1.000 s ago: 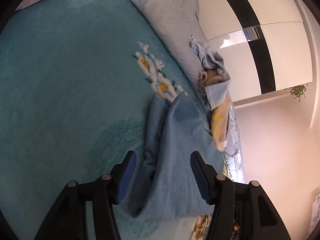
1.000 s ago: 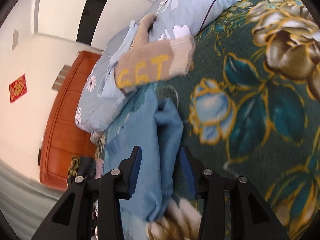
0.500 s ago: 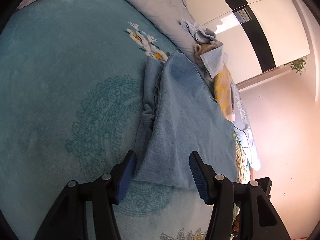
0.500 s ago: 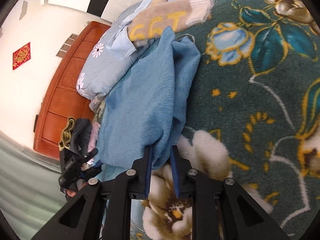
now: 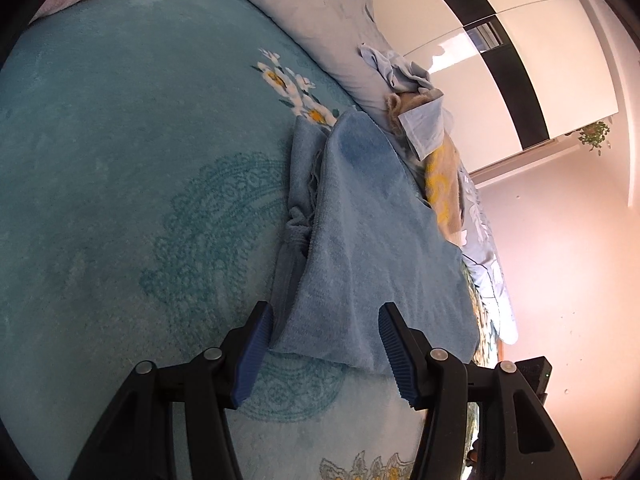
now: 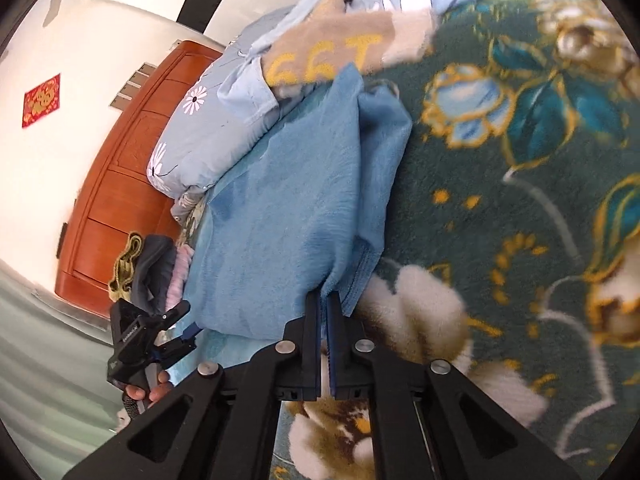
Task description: Fold clothes
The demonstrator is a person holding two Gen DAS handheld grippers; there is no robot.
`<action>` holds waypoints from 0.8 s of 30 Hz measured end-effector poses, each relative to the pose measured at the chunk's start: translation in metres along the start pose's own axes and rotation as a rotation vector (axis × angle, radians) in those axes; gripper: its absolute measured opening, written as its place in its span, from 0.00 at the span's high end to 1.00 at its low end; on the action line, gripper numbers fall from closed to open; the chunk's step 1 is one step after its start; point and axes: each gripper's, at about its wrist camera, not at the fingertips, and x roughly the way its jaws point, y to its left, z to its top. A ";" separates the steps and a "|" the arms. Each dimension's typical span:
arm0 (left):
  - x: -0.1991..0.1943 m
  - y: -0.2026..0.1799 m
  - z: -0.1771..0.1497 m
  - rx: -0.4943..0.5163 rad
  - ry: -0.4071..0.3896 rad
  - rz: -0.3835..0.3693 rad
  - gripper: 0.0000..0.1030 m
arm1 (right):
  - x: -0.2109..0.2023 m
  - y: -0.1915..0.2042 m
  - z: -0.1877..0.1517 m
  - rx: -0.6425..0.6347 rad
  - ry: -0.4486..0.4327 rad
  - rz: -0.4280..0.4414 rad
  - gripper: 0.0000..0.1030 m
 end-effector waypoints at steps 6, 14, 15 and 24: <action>0.000 0.004 -0.001 -0.012 0.001 0.021 0.43 | -0.003 -0.009 -0.003 -0.038 0.031 -0.109 0.99; -0.011 0.010 -0.009 -0.084 0.019 -0.002 0.43 | -0.015 -0.007 -0.011 -0.050 0.039 -0.083 0.97; -0.008 0.009 -0.010 -0.093 0.026 -0.014 0.43 | -0.016 -0.009 -0.013 -0.025 0.039 -0.067 0.97; 0.013 0.002 -0.005 -0.203 0.023 -0.049 0.43 | 0.005 -0.026 -0.018 0.289 -0.012 0.082 0.62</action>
